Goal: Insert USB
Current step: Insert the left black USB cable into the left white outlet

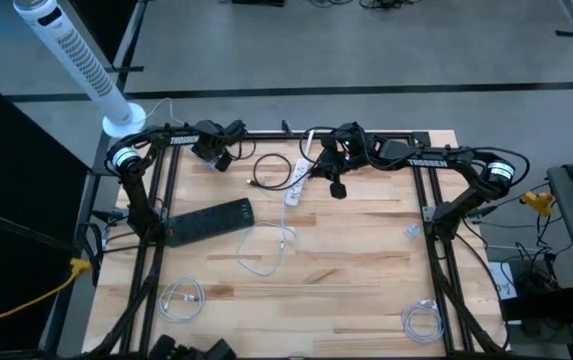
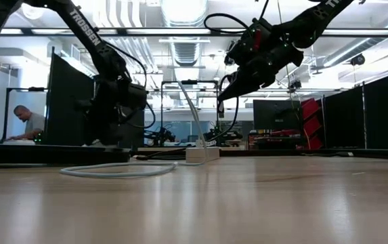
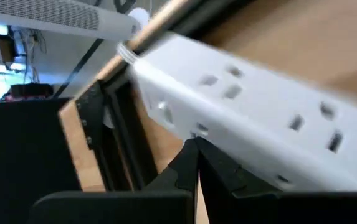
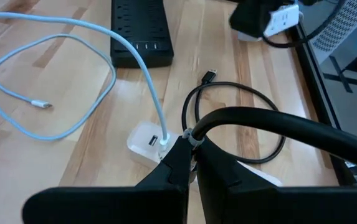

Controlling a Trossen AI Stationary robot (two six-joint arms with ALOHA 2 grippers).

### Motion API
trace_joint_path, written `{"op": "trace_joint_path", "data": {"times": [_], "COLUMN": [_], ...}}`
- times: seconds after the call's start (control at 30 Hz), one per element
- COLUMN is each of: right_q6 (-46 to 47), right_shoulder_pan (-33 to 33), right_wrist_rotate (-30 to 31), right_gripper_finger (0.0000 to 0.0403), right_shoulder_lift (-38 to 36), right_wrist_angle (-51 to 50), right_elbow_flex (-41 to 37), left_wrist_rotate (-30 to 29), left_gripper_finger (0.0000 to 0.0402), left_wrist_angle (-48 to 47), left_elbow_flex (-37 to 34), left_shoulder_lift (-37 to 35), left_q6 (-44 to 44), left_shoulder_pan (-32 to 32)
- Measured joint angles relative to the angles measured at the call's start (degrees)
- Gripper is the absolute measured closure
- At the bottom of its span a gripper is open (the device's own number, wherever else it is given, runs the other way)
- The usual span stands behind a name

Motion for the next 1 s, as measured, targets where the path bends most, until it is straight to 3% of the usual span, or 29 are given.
{"op": "trace_joint_path", "data": {"times": [0.13, 0.33, 0.53, 0.6, 0.8, 1.0], "right_q6": [-0.02, 0.01, -0.07, -0.07, -0.2, -0.47], "right_shoulder_pan": [0.0, -0.01, -0.13, -0.24, -0.35, -0.39], "right_wrist_rotate": [0.02, 0.0, -0.04, 0.0, -0.02, 0.0], "right_gripper_finger": [0.0402, 0.0402, 0.0402, 0.0402, 0.0402, 0.0402], "right_shoulder_lift": [0.0, 0.0, -0.02, -0.04, -0.04, -0.04], "right_wrist_angle": [0.01, -0.04, -0.23, -0.19, -0.46, -0.42], "right_elbow_flex": [-0.04, -0.09, -0.09, -0.09, -0.09, -0.49], "left_wrist_rotate": [4.37, 2.28, 0.14, -3.15, -8.59, -11.65], "left_gripper_finger": [0.0401, 0.0401, 0.0401, 0.0402, 0.0402, 0.0402], "left_wrist_angle": [4.31, 7.97, 5.12, 4.87, 4.73, 7.7], "left_elbow_flex": [-0.97, -1.26, -1.24, -1.24, -1.2, -3.31], "left_shoulder_lift": [0.45, 0.12, -5.27, -7.72, -13.42, -13.7], "left_q6": [2.58, 4.79, 4.99, 5.05, 3.34, -1.74], "left_shoulder_pan": [-3.42, -8.33, -11.95, -12.52, -10.04, -3.86]}}
